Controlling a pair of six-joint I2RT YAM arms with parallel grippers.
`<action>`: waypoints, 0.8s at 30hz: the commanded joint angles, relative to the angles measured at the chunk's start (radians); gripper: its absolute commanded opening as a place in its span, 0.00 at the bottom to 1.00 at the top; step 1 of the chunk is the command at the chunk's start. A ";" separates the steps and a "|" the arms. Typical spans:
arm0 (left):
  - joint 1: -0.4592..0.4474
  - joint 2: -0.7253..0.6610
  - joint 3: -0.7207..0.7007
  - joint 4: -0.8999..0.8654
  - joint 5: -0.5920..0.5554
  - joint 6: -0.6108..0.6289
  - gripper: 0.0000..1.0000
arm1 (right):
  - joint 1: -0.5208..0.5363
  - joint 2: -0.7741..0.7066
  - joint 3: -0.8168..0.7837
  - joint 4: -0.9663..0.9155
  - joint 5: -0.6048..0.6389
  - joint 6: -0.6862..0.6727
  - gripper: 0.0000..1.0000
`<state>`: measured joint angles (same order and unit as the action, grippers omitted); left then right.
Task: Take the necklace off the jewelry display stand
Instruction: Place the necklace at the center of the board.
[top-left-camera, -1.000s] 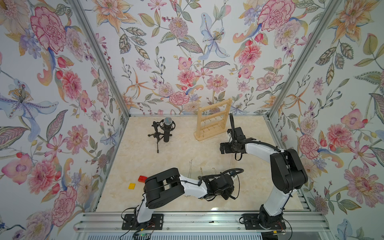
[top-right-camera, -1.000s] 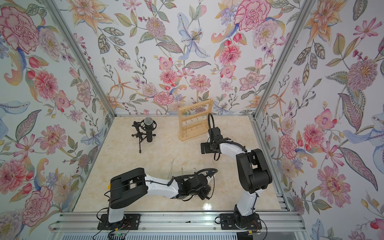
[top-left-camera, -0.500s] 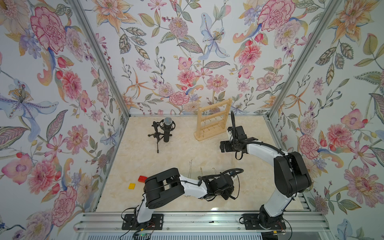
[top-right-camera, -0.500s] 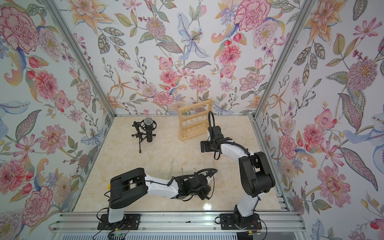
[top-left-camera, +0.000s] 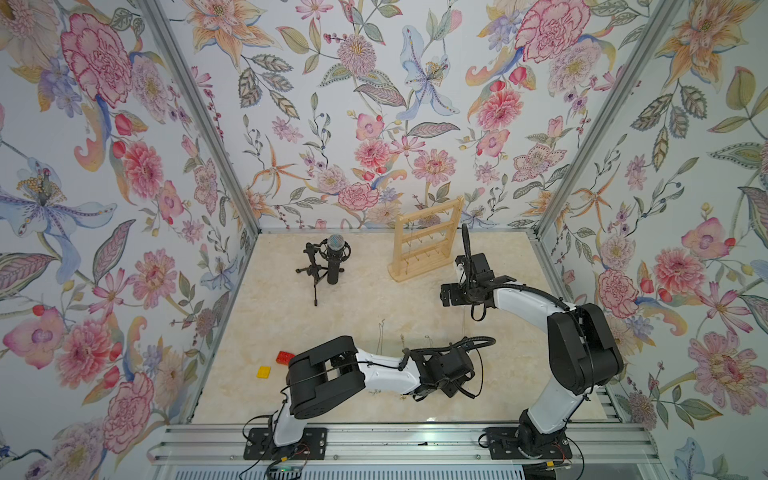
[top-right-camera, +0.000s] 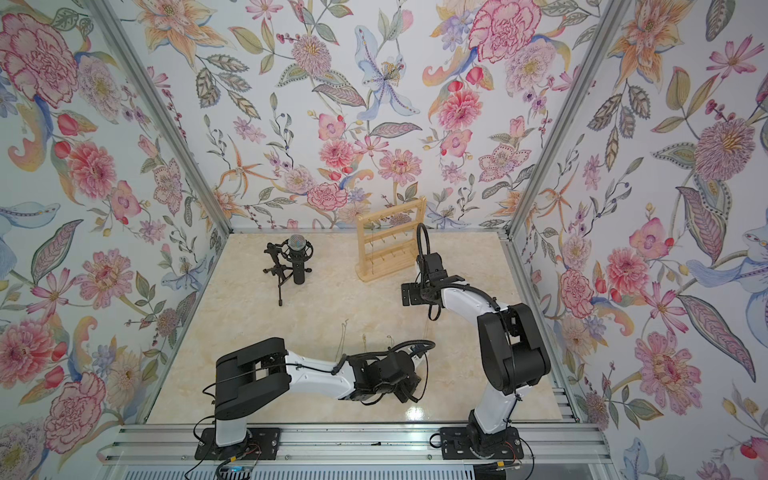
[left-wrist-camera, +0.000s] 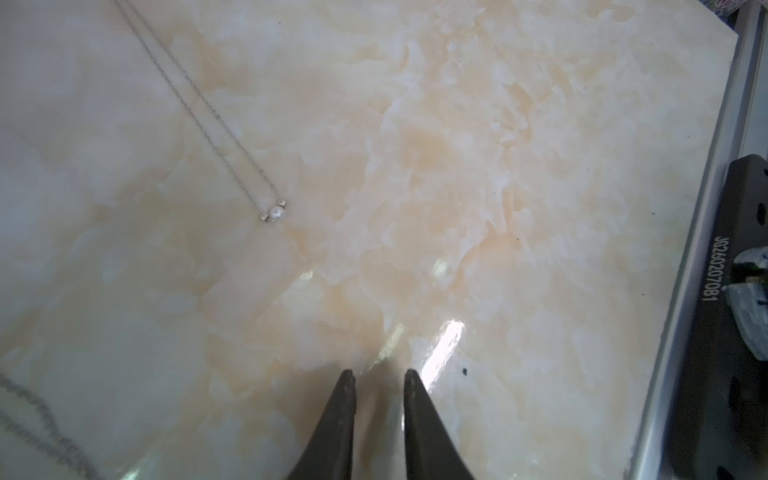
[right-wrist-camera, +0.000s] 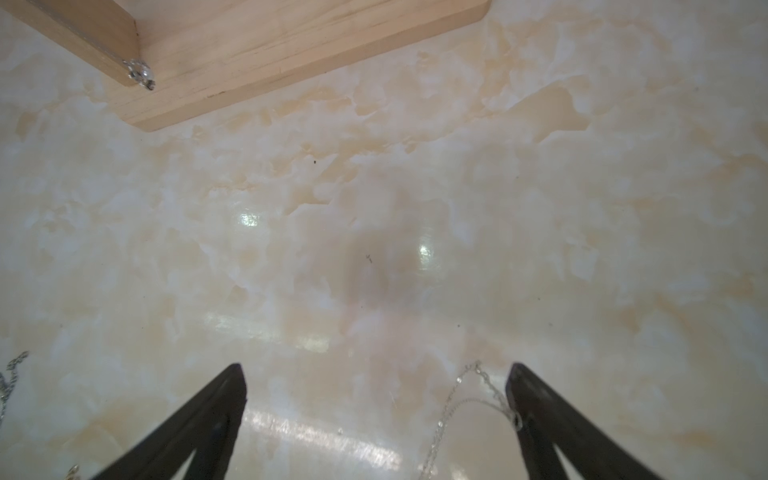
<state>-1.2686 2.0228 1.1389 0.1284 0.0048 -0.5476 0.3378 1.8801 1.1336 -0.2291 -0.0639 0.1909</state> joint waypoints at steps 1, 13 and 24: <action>-0.024 0.057 -0.091 -0.208 0.069 -0.032 0.11 | -0.005 0.014 0.024 -0.031 0.001 0.008 1.00; -0.026 0.043 -0.137 -0.171 0.083 -0.051 0.09 | -0.001 -0.042 0.008 -0.049 0.013 -0.012 1.00; -0.028 0.039 -0.160 -0.150 0.092 -0.063 0.08 | 0.016 -0.127 -0.020 -0.064 0.071 -0.036 1.00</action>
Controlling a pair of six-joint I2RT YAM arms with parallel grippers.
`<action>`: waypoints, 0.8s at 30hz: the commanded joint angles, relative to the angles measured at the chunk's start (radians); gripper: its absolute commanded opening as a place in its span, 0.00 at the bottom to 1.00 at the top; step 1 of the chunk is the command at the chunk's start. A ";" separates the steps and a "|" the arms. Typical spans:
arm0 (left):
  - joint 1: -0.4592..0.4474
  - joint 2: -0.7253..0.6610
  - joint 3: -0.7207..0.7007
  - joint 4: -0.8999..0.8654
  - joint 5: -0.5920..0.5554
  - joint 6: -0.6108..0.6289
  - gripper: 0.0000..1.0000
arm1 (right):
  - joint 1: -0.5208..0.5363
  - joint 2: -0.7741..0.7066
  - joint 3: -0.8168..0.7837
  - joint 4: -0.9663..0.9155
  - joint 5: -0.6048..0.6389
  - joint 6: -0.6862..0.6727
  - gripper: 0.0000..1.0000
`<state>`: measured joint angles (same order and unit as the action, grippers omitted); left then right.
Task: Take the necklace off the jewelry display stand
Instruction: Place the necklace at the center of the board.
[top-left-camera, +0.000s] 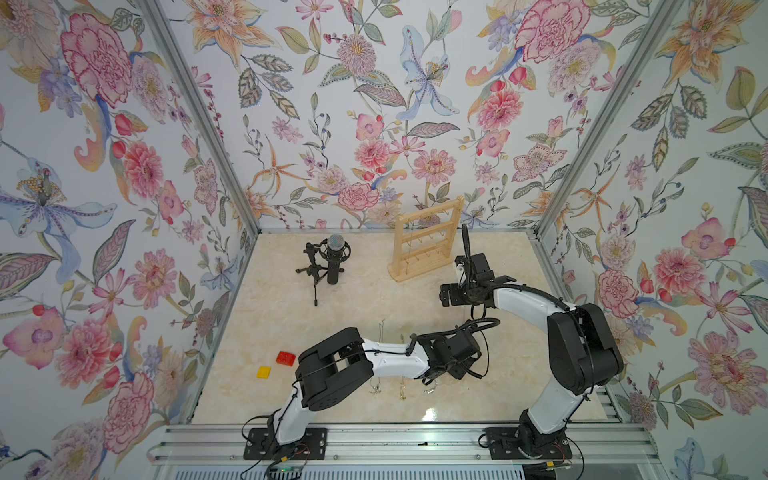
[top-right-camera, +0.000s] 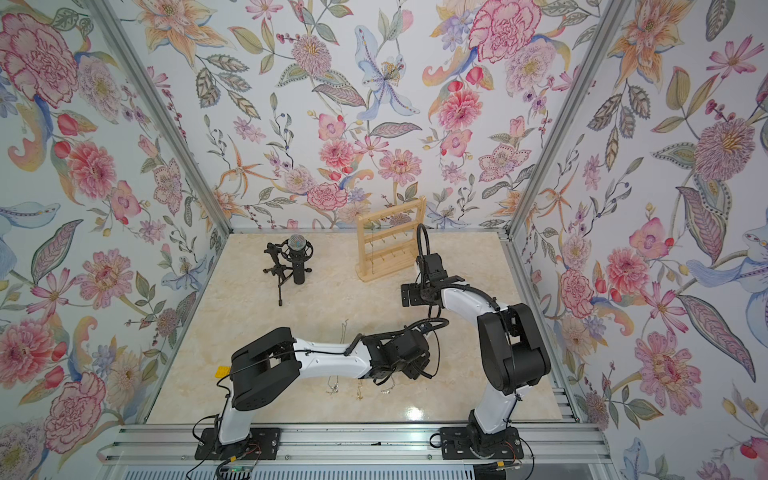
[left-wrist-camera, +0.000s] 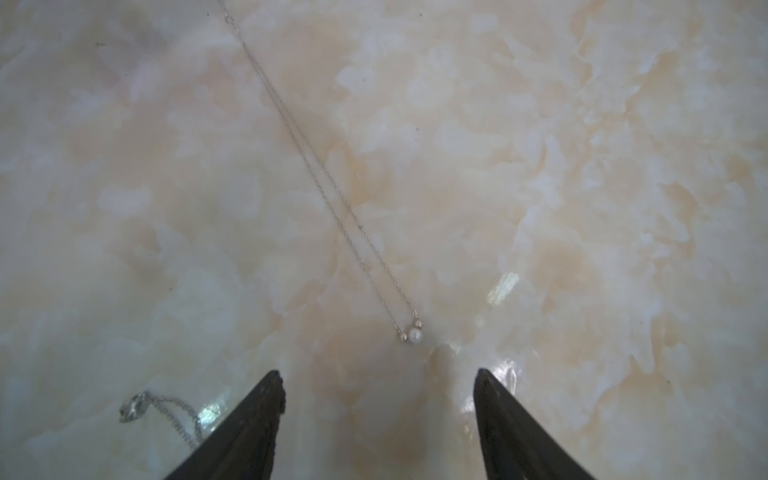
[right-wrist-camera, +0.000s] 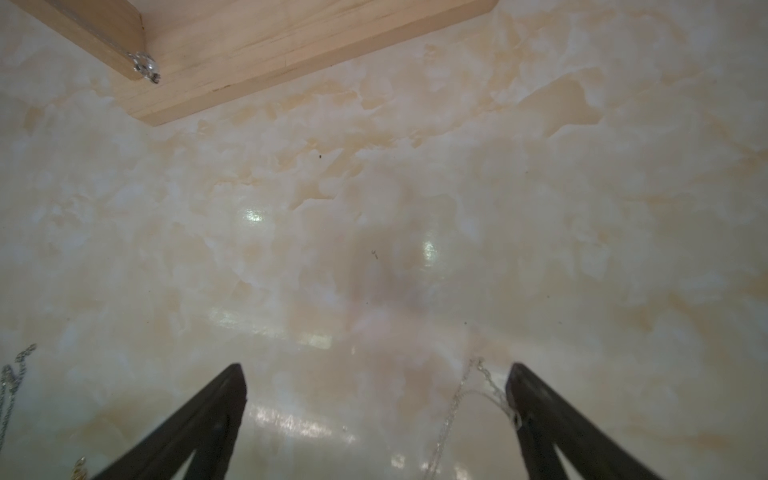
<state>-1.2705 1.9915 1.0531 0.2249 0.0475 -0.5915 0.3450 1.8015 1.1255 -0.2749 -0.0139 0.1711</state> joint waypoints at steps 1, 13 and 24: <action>-0.027 0.071 -0.074 -0.247 0.049 -0.020 0.08 | 0.009 -0.057 -0.012 -0.018 0.024 -0.017 1.00; -0.029 0.006 -0.074 -0.258 -0.053 -0.019 0.19 | 0.012 -0.084 -0.026 -0.019 0.014 -0.015 1.00; 0.034 0.041 0.199 -0.363 -0.236 0.049 0.65 | 0.012 -0.072 -0.032 -0.018 -0.007 -0.008 1.00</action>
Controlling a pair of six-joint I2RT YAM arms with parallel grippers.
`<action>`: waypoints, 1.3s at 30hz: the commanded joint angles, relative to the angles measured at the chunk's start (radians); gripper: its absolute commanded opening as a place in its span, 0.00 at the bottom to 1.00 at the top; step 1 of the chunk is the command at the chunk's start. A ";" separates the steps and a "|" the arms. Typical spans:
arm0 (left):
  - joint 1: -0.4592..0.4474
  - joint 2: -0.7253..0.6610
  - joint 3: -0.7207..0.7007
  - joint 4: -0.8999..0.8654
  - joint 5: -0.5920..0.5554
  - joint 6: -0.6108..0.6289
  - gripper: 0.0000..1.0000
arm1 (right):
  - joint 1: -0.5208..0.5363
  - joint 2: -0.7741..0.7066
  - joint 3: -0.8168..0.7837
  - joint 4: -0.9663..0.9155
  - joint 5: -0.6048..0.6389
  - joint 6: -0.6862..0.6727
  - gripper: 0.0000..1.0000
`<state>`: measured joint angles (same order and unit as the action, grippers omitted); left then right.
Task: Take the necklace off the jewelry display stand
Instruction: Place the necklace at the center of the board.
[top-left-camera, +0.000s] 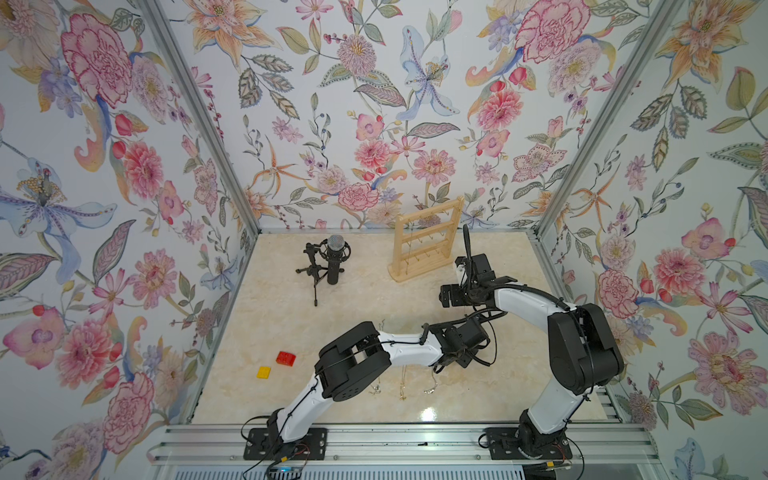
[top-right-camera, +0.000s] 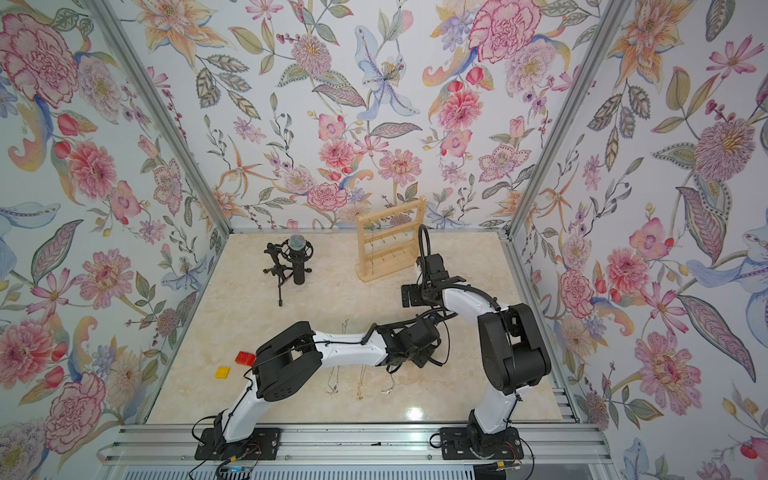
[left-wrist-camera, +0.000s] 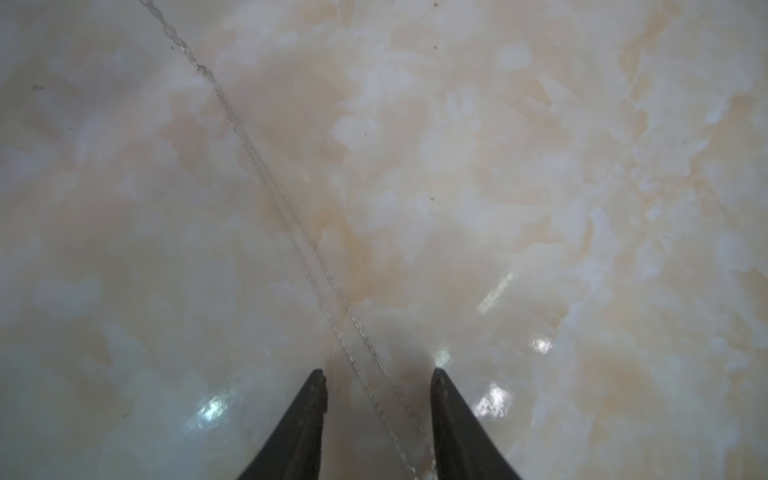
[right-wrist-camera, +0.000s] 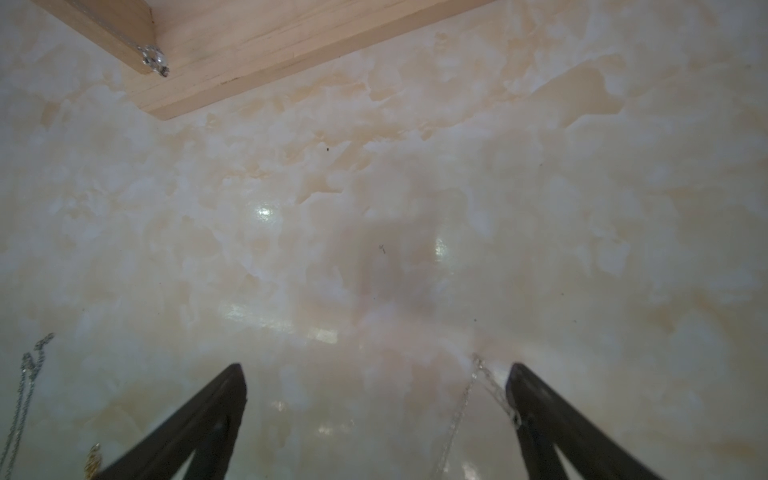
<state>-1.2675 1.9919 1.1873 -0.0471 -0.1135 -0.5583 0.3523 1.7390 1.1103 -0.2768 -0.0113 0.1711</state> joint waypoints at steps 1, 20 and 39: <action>0.037 0.048 0.086 -0.087 -0.081 0.022 0.67 | 0.005 -0.009 -0.017 -0.017 -0.014 -0.007 1.00; 0.118 0.256 0.385 -0.177 0.011 0.047 0.47 | -0.012 0.011 -0.020 -0.013 -0.063 0.006 1.00; 0.082 0.254 0.235 -0.202 0.132 0.009 0.04 | -0.024 0.007 -0.006 -0.014 -0.089 0.026 1.00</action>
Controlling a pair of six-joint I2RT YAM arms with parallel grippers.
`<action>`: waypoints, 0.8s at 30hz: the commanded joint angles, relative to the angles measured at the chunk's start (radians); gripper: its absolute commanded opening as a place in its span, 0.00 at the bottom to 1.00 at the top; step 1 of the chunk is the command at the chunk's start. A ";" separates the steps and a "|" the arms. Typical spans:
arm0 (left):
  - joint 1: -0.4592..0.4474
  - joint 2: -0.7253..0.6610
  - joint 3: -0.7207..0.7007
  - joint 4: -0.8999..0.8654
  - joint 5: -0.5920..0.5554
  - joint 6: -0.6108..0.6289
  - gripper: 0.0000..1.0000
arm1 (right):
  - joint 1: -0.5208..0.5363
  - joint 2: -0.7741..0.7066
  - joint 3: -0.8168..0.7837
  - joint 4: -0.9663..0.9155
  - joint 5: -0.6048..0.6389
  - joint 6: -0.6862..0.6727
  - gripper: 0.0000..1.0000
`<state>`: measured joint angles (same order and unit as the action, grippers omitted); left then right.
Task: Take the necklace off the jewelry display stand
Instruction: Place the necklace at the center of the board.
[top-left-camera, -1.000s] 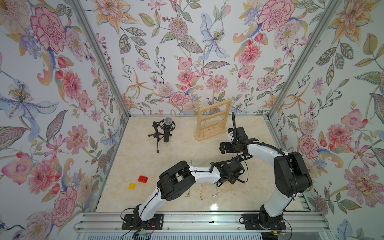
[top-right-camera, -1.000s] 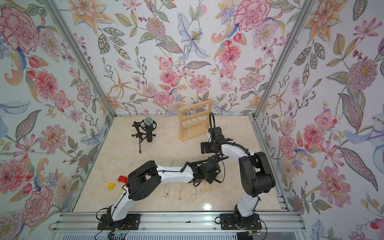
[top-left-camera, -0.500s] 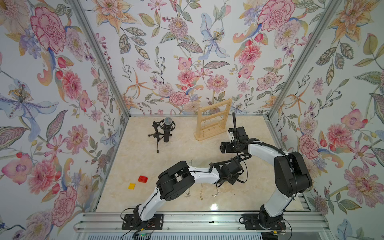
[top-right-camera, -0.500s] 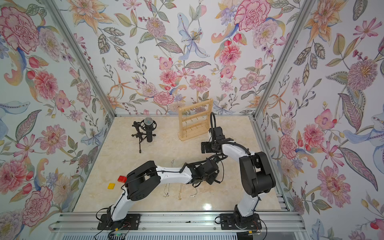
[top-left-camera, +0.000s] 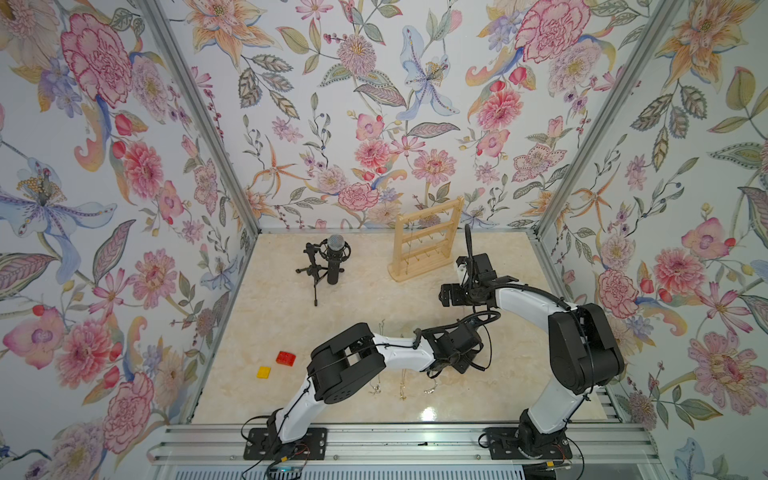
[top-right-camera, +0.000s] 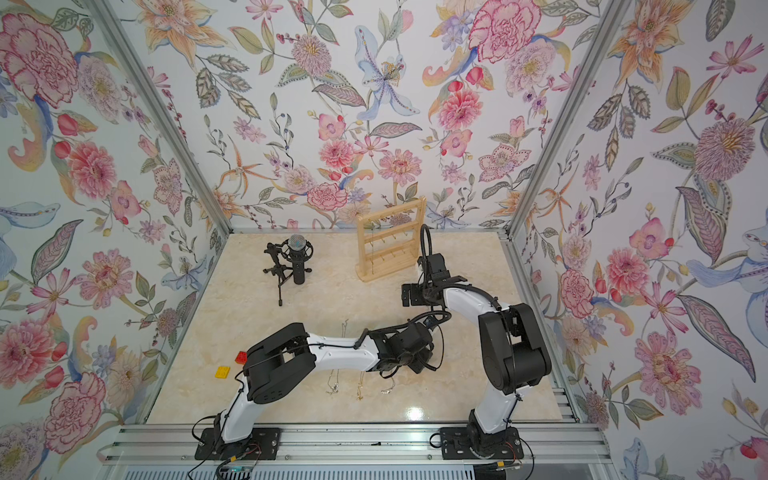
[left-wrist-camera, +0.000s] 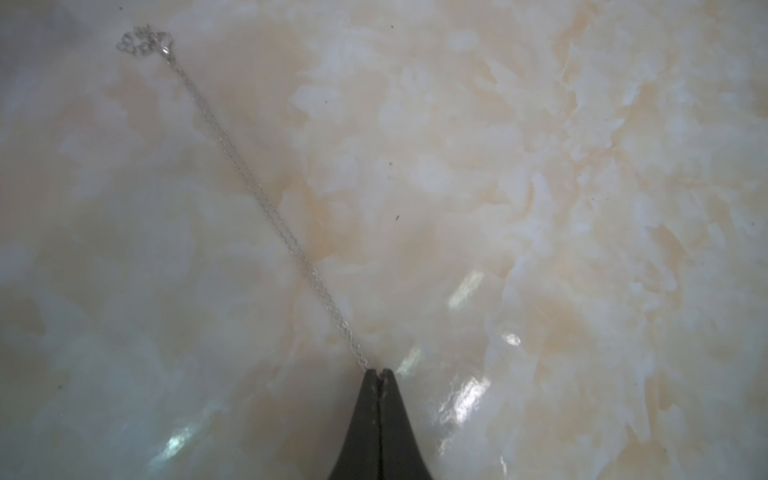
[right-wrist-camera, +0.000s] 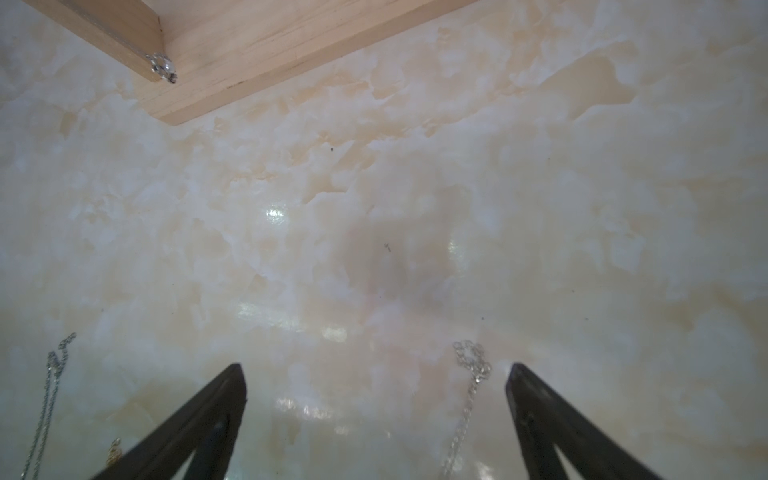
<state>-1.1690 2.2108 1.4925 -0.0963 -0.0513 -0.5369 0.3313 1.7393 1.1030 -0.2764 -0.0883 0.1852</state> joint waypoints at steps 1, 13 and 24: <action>-0.020 0.031 -0.083 -0.152 0.071 -0.015 0.01 | -0.005 0.005 0.001 -0.014 -0.013 0.015 1.00; -0.053 -0.044 -0.268 -0.117 0.123 -0.023 0.00 | -0.007 -0.017 -0.017 -0.010 -0.035 0.028 1.00; -0.107 -0.038 -0.319 -0.106 0.150 -0.028 0.00 | -0.006 -0.027 -0.015 -0.003 -0.039 0.040 1.00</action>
<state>-1.2407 2.0819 1.2526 0.0448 0.0257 -0.5472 0.3313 1.7390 1.0973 -0.2733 -0.1207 0.2142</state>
